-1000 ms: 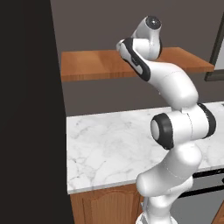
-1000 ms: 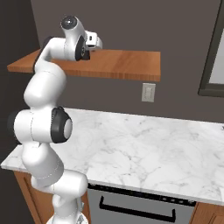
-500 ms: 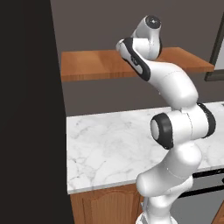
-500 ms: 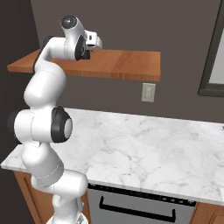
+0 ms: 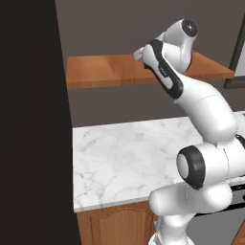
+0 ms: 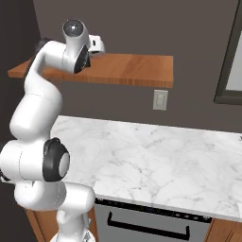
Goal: Retrieve the shaker from the cabinet and place it next the steak on a plate on the dining table.
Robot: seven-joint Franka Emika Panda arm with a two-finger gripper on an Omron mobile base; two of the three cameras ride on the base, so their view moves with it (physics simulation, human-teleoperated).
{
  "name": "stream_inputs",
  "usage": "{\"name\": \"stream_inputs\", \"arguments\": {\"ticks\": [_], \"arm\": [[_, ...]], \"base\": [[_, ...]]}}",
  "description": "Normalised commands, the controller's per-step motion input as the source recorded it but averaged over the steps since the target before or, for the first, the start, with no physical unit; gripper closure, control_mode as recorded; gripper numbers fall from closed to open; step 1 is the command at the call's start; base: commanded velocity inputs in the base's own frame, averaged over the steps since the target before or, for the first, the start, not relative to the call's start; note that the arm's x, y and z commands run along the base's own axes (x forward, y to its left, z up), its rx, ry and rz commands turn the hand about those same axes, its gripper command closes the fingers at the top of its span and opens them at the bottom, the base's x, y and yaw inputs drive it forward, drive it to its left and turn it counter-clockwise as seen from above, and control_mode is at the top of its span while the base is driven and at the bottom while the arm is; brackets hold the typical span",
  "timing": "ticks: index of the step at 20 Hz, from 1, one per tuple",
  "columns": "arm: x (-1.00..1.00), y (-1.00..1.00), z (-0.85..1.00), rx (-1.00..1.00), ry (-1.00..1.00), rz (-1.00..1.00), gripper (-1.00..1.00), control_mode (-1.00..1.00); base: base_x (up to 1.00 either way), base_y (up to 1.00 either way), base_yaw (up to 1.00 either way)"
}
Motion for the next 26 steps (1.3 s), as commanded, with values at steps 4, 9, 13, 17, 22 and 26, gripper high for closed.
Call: {"name": "stream_inputs", "arguments": {"ticks": [4,9,13,17,22,26], "arm": [[-0.99,-0.21,0.00,0.00,-0.12,0.14,1.00,-1.00],[-0.93,-0.15,0.00,0.00,-0.09,0.09,1.00,-1.00],[-0.74,-0.05,-0.06,0.00,-0.03,0.05,1.00,-1.00],[-0.52,-0.04,-0.12,0.00,0.00,0.04,1.00,-1.00],[-0.45,-0.04,-0.13,0.00,0.00,0.03,1.00,-1.00],[-0.41,-0.09,-0.11,0.00,0.00,0.03,1.00,-1.00]], "base": [[0.00,0.00,0.00],[0.00,0.00,0.00],[0.00,0.00,0.00],[0.00,0.00,0.00],[0.00,0.00,0.00],[0.00,0.00,0.00]]}}
